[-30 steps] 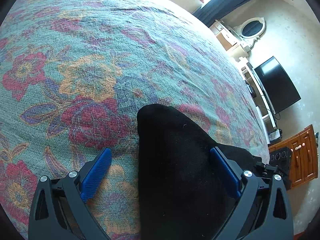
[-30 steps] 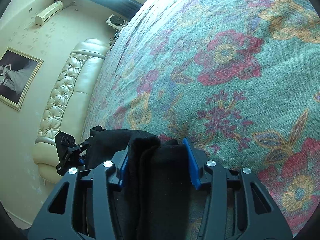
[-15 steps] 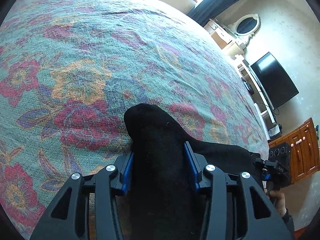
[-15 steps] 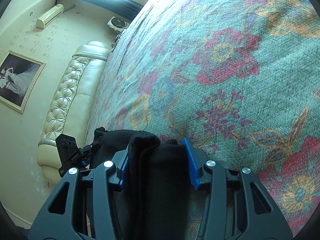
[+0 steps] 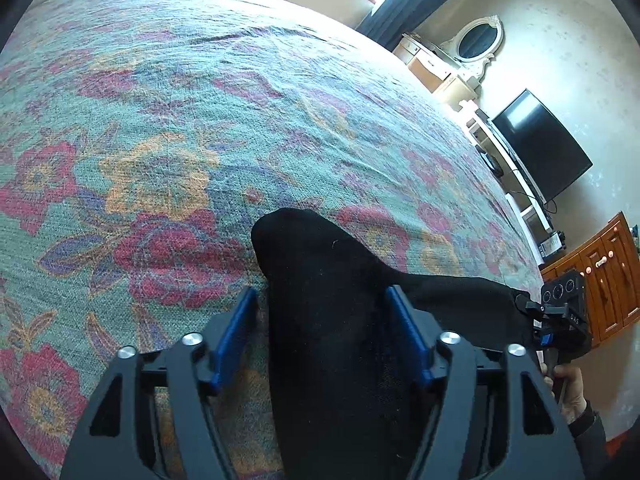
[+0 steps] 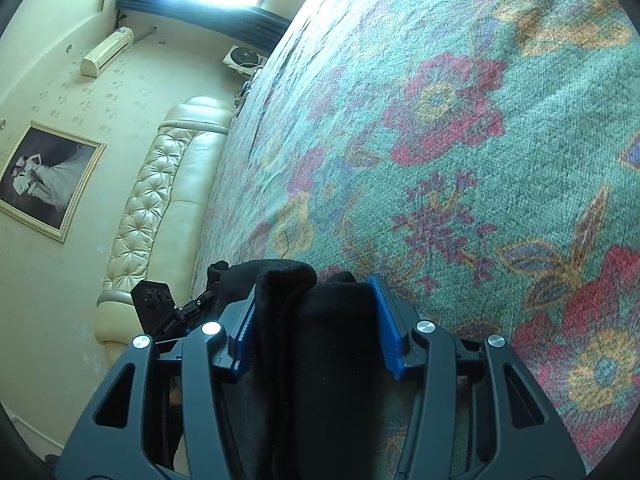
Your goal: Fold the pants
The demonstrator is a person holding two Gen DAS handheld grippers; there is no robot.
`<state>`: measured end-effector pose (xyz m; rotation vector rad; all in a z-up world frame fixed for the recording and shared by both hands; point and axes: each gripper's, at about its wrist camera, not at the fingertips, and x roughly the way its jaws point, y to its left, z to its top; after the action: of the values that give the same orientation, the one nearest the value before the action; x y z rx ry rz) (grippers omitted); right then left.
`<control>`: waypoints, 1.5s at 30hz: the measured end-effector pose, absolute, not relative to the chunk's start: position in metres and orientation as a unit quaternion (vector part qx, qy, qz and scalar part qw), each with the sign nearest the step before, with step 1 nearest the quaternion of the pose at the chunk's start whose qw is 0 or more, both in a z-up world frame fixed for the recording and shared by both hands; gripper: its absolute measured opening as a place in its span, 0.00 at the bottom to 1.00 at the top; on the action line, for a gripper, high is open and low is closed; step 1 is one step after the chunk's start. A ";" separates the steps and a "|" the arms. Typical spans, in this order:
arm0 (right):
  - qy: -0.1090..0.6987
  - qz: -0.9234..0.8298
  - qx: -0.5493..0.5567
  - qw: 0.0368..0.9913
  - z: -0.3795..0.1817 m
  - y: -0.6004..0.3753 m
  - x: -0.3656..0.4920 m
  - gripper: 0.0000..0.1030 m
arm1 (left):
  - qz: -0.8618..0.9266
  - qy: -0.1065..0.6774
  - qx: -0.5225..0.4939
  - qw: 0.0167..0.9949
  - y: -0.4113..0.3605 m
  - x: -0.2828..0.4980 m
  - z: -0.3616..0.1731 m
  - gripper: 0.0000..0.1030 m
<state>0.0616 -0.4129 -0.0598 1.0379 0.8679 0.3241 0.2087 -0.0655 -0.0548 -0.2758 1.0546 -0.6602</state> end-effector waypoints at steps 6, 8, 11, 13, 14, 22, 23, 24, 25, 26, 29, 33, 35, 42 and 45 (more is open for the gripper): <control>0.412 0.173 0.478 0.756 -0.060 -0.415 0.063 0.57 | -0.325 0.494 -0.120 0.797 -0.066 0.211 -0.059 0.82; 0.425 0.184 0.458 0.759 -0.055 -0.408 0.069 0.68 | -0.326 0.490 -0.116 0.800 -0.073 0.213 -0.059 0.83; 0.456 0.178 0.402 0.774 -0.047 -0.392 0.080 0.68 | -0.338 0.485 -0.105 0.800 -0.084 0.215 -0.059 0.60; 0.461 0.167 0.389 0.780 -0.045 -0.388 0.081 0.57 | -0.326 0.487 -0.088 0.806 -0.088 0.214 -0.060 0.53; 0.459 0.164 0.390 0.781 -0.044 -0.387 0.079 0.53 | -0.324 0.484 -0.082 0.809 -0.088 0.213 -0.058 0.49; 0.418 0.161 0.420 0.789 -0.040 -0.381 0.065 0.45 | -0.302 0.463 -0.073 0.830 -0.083 0.205 -0.043 0.34; 0.415 0.161 0.421 0.790 -0.038 -0.380 0.065 0.44 | -0.300 0.461 -0.075 0.832 -0.081 0.204 -0.041 0.33; 0.413 0.162 0.421 0.792 -0.035 -0.378 0.066 0.44 | -0.299 0.460 -0.077 0.833 -0.079 0.204 -0.039 0.33; 0.410 0.163 0.420 0.793 -0.033 -0.376 0.066 0.44 | -0.298 0.460 -0.084 0.833 -0.076 0.205 -0.038 0.32; 0.409 0.165 0.421 0.793 -0.031 -0.374 0.067 0.44 | -0.296 0.460 -0.090 0.832 -0.073 0.205 -0.036 0.30; 0.405 0.170 0.418 0.795 -0.024 -0.365 0.074 0.43 | -0.293 0.463 -0.114 0.829 -0.060 0.208 -0.030 0.28; 0.401 0.181 0.420 0.793 -0.019 -0.350 0.089 0.43 | -0.282 0.462 -0.120 0.832 -0.041 0.215 -0.022 0.28; 0.402 0.189 0.421 0.791 -0.020 -0.338 0.100 0.43 | -0.272 0.462 -0.125 0.835 -0.028 0.222 -0.020 0.28; 0.403 0.212 0.441 0.773 -0.033 -0.302 0.140 0.42 | -0.237 0.465 -0.136 0.842 0.014 0.259 -0.018 0.28; 0.406 0.216 0.440 0.771 -0.034 -0.290 0.157 0.42 | -0.226 0.467 -0.133 0.845 0.028 0.271 -0.021 0.28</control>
<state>0.1569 -0.2897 -0.0339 0.9547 0.8809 0.4678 0.2714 0.0276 -0.0214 -0.2797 0.9850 -0.4761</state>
